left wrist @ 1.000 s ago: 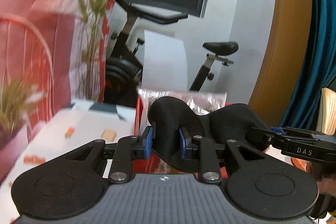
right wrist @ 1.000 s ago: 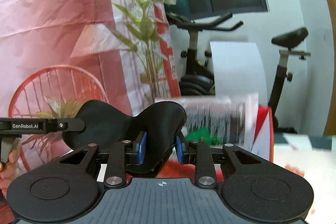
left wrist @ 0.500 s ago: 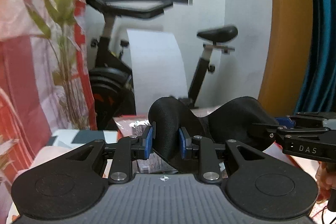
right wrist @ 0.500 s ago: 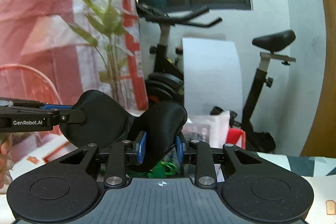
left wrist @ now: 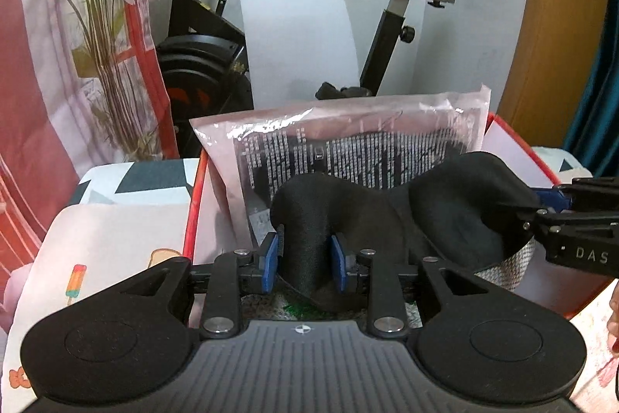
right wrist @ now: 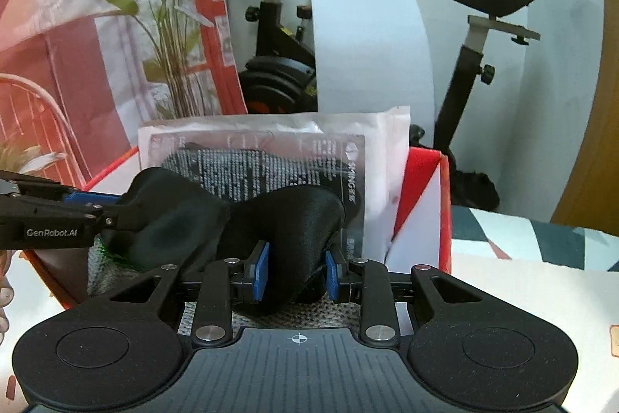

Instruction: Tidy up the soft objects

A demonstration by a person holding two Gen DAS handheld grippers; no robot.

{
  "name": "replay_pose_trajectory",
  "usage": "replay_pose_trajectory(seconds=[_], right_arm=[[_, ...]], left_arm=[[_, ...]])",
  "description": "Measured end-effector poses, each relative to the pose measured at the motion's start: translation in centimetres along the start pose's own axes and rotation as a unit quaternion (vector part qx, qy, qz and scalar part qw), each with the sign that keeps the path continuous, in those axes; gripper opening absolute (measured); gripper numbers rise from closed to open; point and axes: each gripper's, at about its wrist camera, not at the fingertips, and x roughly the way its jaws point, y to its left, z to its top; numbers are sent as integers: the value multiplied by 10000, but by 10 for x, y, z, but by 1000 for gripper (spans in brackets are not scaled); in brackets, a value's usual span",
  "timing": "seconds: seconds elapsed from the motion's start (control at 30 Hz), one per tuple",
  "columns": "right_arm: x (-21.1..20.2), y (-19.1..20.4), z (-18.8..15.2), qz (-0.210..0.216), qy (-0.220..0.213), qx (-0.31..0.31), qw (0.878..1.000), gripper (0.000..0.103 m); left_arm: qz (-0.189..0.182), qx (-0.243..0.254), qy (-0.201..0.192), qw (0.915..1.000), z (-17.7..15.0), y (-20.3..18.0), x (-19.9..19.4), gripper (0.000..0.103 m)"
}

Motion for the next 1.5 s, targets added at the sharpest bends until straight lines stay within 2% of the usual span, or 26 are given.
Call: replay_pose_trajectory(seconds=[0.17,0.27,0.37,0.43,0.47,0.5,0.6,0.63,0.8,0.93,1.07,1.13,1.23,1.37,1.5], right_arm=[[3,0,1,-74,91,-44,9999,28],[2,0,3,-122,141,-19,9998,37],[-4,-5,8,-124,158,89,9998,46],[-11,-8,12,-161,126,168,9996,58],[-16,-10,15,-186,101,209,9996,63],[-20,-11,17,-197,72,240,9995,73],[-37,-12,26,-164,2,260,9995,101],[-44,-10,30,-172,-37,229,9996,103],[-80,-1,50,-216,-246,237,9992,103],[-113,15,66,-417,-375,278,9980,103],[-153,34,79,-420,-526,278,9973,103],[-174,45,86,-537,-556,308,9965,103],[-211,64,96,-700,-748,218,9945,103],[-262,84,98,-774,-1168,110,9901,103],[-304,102,92,-937,-1417,13,9855,103]], left_arm=[[84,91,68,9999,5,-2,4,36],[225,135,76,9996,7,-3,2,44],[199,164,-25,9997,11,-4,-10,61],[233,206,-152,9994,13,-6,-21,81],[235,242,-251,9991,14,-7,-28,86],[247,268,-328,9988,16,-9,-35,94],[323,311,-614,9971,20,-13,-60,103],[371,322,-667,9966,21,-15,-67,103],[576,92,-838,9948,31,-20,-105,103],[614,-147,-1166,9912,39,-18,-143,103],[832,-252,-1453,9856,47,-22,-183,103],[777,-290,-1628,9832,48,-24,-203,103],[770,-364,-1855,9789,45,-30,-236,103],[1106,-301,-2078,9714,34,-49,-276,103],[988,-345,-2179,9703,22,-59,-308,103]])
